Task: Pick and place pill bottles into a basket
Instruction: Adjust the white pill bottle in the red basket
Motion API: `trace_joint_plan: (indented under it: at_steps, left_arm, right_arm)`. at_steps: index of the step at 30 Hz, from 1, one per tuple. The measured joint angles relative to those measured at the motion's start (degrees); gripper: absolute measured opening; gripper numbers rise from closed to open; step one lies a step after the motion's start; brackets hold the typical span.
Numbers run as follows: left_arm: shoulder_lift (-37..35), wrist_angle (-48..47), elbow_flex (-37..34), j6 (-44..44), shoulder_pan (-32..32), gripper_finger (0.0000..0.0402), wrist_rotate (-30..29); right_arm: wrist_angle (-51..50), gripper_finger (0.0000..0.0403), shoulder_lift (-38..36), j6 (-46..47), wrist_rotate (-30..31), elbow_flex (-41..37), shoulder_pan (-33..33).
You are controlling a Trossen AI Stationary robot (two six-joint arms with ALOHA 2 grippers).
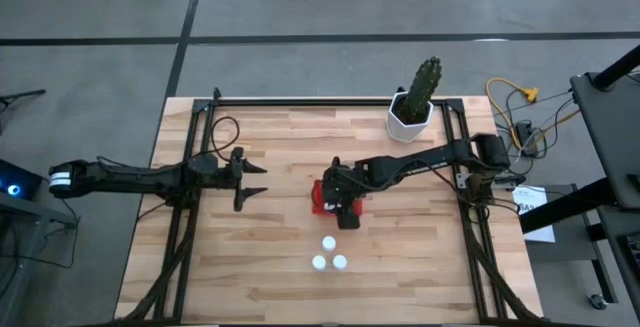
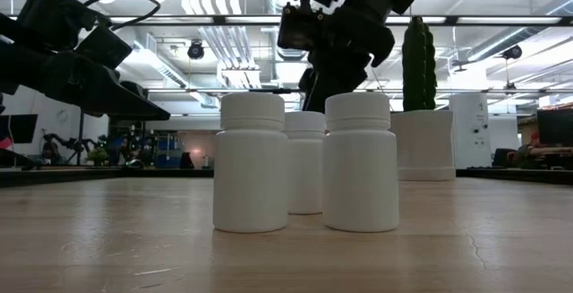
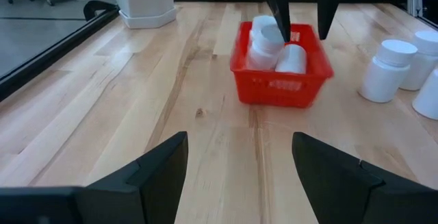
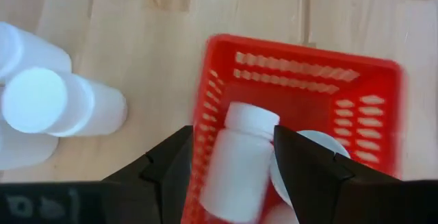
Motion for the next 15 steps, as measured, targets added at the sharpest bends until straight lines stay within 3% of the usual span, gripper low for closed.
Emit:
trace_joint_plan:
  at_steps: [15]
  left_arm:
    - [0.10, 0.00, 0.00, 0.28, 0.02, 0.0244, 0.02]
  right_arm:
    - [0.47, 0.0194, 0.09, -1.06, -1.29, 0.00, -0.13]
